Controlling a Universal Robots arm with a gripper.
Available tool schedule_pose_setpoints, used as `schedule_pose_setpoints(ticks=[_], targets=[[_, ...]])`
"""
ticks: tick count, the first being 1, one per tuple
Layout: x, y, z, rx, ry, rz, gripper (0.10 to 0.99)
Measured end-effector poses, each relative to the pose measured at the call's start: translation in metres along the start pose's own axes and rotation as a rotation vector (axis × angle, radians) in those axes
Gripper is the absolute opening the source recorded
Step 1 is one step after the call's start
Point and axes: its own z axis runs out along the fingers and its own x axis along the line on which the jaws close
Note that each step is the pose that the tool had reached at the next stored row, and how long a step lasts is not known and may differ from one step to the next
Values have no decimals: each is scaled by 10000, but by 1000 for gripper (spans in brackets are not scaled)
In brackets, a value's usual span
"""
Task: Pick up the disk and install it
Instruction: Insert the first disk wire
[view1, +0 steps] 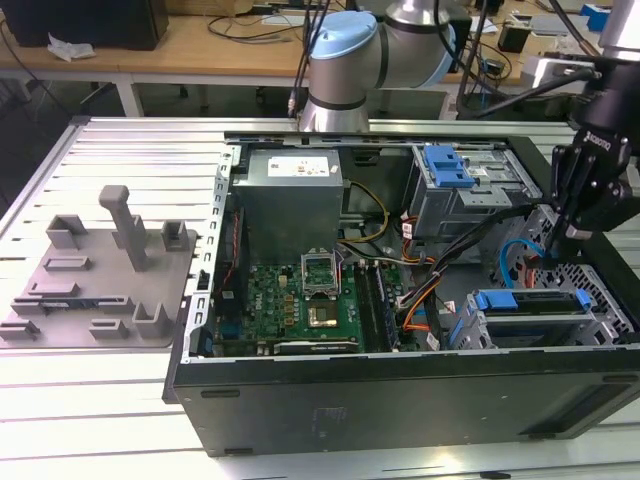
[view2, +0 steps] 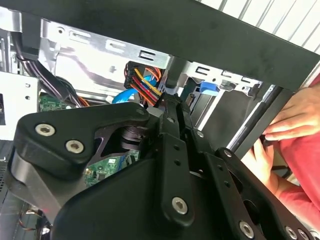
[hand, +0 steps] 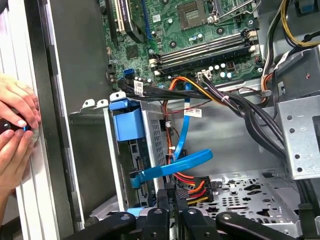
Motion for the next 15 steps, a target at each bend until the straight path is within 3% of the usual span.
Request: schedule_pose_setpoints(ticks=[3,10,12,15], targets=[[100,-9,21,-45,-251,-21,169],[215,3,42,-100,-608,-56,169],[272,-1,54,-125,-779,-79,169],[326,-10,65,-150,-923,-90,169]])
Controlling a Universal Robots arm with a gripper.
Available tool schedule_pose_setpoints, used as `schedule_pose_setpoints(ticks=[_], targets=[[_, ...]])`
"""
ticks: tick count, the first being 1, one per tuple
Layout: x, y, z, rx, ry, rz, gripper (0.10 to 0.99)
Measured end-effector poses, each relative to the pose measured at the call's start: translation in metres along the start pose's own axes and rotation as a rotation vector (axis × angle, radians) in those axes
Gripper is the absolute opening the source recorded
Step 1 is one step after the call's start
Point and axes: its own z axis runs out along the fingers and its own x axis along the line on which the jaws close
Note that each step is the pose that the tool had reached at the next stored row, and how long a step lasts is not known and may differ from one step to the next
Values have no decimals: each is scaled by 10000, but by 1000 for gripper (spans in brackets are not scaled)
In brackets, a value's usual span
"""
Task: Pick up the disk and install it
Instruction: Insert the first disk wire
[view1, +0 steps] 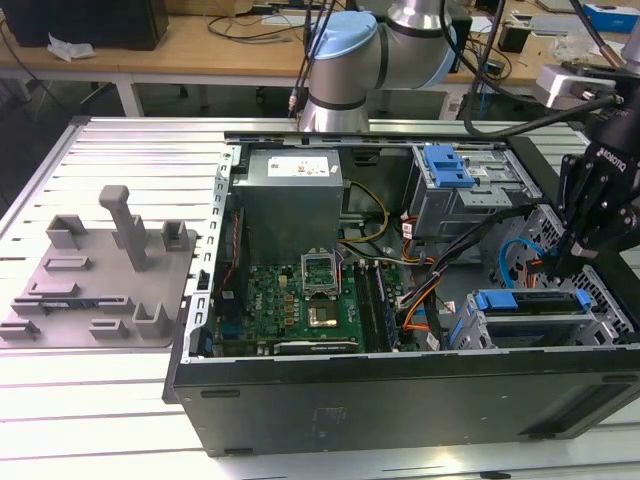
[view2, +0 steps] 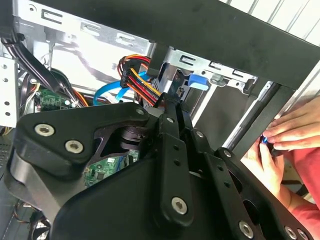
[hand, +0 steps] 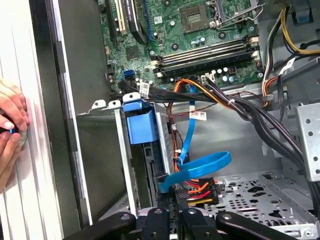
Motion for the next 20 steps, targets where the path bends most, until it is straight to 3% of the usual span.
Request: schedule_pose_setpoints(ticks=[4,10,15,20], targets=[[28,23,7,9,-165,-98,169],[55,27,12,147,-402,-272,169],[140,59,30,222,-603,-283,169],[207,66,43,283,-701,-479,169]])
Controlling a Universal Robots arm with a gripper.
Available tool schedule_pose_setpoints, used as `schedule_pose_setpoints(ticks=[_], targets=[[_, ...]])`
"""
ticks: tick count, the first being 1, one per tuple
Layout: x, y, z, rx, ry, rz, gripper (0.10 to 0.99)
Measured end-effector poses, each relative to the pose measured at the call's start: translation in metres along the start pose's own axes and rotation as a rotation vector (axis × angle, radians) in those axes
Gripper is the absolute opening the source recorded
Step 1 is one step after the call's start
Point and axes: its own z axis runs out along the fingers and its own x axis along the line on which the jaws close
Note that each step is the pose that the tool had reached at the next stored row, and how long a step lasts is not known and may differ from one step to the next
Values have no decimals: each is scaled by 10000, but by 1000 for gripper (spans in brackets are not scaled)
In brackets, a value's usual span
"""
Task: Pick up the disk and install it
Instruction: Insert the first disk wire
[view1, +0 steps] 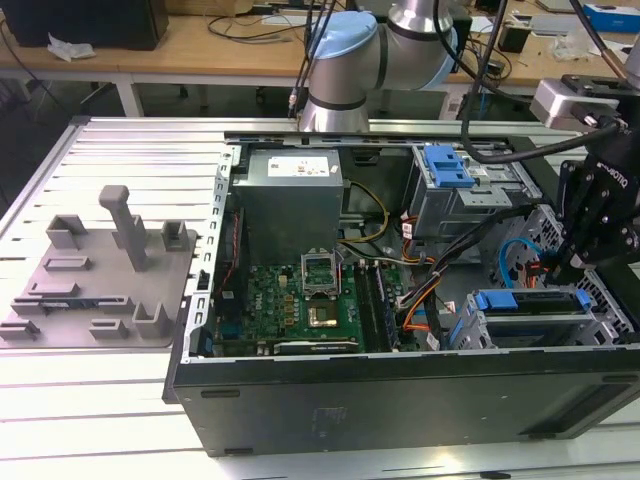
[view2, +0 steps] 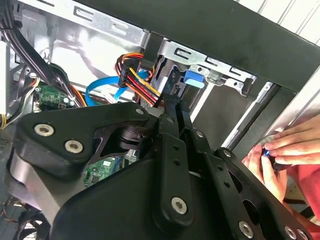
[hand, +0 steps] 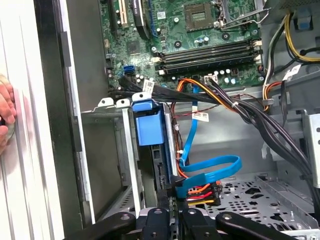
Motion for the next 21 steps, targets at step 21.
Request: schedule_pose_setpoints(ticks=[21], targets=[[57,9,7,68,-130,-485,169]])
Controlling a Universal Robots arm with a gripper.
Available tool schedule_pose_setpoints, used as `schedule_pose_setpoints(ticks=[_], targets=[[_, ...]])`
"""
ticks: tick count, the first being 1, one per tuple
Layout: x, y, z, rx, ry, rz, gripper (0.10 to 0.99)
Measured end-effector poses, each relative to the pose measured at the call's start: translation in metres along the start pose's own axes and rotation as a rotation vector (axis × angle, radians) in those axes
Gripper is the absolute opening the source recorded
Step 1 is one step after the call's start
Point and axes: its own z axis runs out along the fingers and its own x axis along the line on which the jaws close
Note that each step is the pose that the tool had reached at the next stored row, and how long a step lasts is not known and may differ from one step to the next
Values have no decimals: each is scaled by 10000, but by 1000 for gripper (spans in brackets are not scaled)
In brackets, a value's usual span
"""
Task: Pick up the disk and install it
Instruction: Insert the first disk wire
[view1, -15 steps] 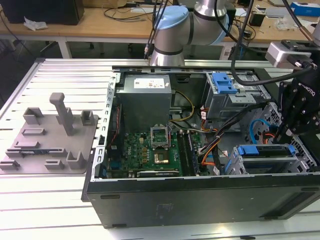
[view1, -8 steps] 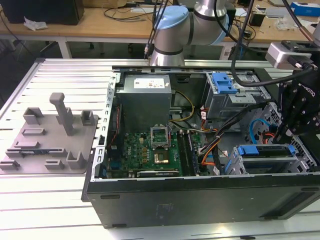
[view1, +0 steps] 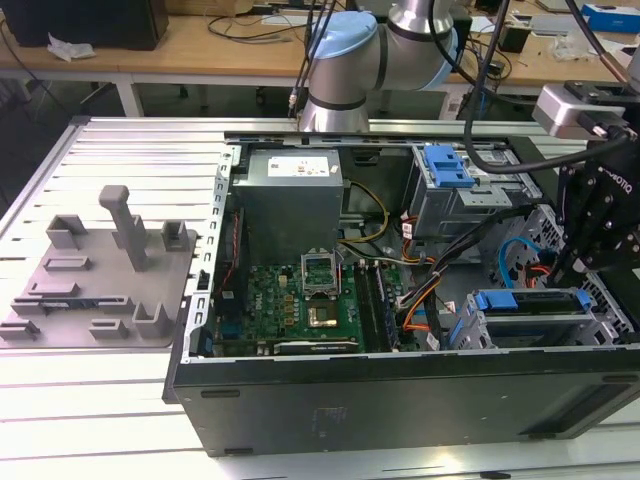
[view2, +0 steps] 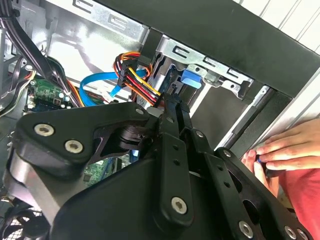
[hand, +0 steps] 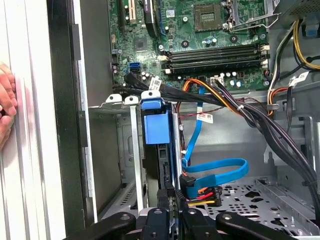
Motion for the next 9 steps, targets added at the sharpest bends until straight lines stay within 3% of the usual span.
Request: schedule_pose_setpoints(ticks=[9], targets=[[-3,6,3,49,3,-437,169]])
